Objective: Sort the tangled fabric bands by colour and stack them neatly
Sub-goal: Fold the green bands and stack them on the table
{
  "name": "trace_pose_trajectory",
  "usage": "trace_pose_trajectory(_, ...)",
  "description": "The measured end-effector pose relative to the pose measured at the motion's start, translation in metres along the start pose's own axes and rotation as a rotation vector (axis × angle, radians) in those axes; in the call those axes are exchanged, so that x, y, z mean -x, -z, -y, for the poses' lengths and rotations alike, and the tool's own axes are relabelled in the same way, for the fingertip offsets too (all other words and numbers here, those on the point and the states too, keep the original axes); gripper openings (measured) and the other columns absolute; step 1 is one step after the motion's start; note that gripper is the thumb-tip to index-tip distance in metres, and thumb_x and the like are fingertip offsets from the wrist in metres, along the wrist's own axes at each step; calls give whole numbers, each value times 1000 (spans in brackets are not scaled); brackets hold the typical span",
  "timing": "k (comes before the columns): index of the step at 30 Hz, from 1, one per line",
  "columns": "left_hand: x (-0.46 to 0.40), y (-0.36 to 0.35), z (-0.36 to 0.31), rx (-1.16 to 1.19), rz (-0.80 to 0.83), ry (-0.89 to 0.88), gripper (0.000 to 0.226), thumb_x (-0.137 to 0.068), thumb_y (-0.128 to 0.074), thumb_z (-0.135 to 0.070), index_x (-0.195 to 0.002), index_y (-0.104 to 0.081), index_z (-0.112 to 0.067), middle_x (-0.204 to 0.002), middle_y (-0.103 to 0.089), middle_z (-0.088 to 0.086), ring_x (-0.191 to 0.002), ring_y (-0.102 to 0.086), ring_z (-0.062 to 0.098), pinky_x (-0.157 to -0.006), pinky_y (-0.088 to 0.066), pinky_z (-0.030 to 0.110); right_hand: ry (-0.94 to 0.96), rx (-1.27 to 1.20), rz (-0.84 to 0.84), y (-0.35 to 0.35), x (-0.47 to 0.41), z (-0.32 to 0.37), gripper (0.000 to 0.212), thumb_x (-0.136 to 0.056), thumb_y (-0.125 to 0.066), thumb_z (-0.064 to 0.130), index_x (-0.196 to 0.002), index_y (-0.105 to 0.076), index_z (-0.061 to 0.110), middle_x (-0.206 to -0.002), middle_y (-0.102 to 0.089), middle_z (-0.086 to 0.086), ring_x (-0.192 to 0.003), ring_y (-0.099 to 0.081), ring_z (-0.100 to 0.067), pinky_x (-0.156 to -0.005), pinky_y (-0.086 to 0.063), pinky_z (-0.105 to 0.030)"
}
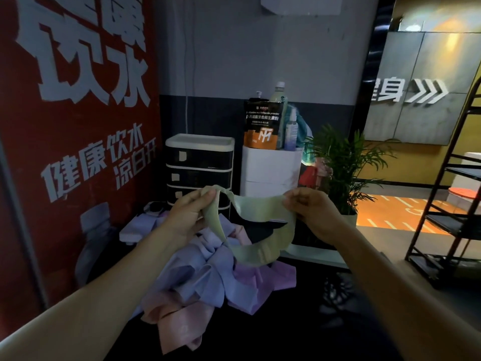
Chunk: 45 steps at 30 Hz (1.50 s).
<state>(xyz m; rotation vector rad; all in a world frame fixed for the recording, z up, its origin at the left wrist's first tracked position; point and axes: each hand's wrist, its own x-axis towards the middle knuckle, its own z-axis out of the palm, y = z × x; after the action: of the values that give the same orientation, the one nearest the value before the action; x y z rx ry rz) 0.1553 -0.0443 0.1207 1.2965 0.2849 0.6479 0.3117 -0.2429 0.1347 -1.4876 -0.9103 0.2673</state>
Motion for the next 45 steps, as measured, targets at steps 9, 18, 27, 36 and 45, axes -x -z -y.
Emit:
trace_pose_trajectory(9,-1,3,1,-159,-308,-151,9,-88,-63,-10,-79,-62,-11,-76,-60,9,-68,-55,20,-54,-52,23,-32,598,-276,11,-1,-11,3,-82,-67,8,-82,-65,5,-75,-57,0,-70,-52,-12,-59,-40,-19)
trace_pose_trajectory(18,-3,-10,5,-510,-218,-287,19,-89,-61,-23,-71,-60,-21,-72,-60,1,-69,-54,16,-63,-44,31,-64,624,-347,10,0,-17,5,-87,-59,9,-90,-59,5,-86,-54,-1,-83,-50,-16,-64,-37,-24)
trace_pose_trajectory(27,-3,-53,4,-555,-21,-379,35,-95,-48,-17,-61,-48,-19,-57,-43,-5,-47,-40,-2,-49,-29,17,72,537,28,-7,13,3,28,-79,-73,16,-100,-56,13,-89,-57,6,-78,-56,-7,-69,-47,-16)
trace_pose_trajectory(36,0,-74,0,-518,151,-420,24,-95,-49,-12,-75,-60,-17,-69,-56,-1,-58,-50,-1,-59,-39,16,281,492,-21,-24,3,49,20,-84,-66,9,-104,-62,8,-106,-53,-10,-72,-52,-4,-64,-43,-5)
trace_pose_trajectory(45,3,-64,36,-539,339,-336,19,-86,-54,14,-98,-59,0,-75,-62,1,-61,-58,-5,-60,-49,15,340,348,-353,-13,-5,55,8,-89,-60,12,-83,-56,10,-77,-53,13,-74,-50,0,-64,-41,-6)
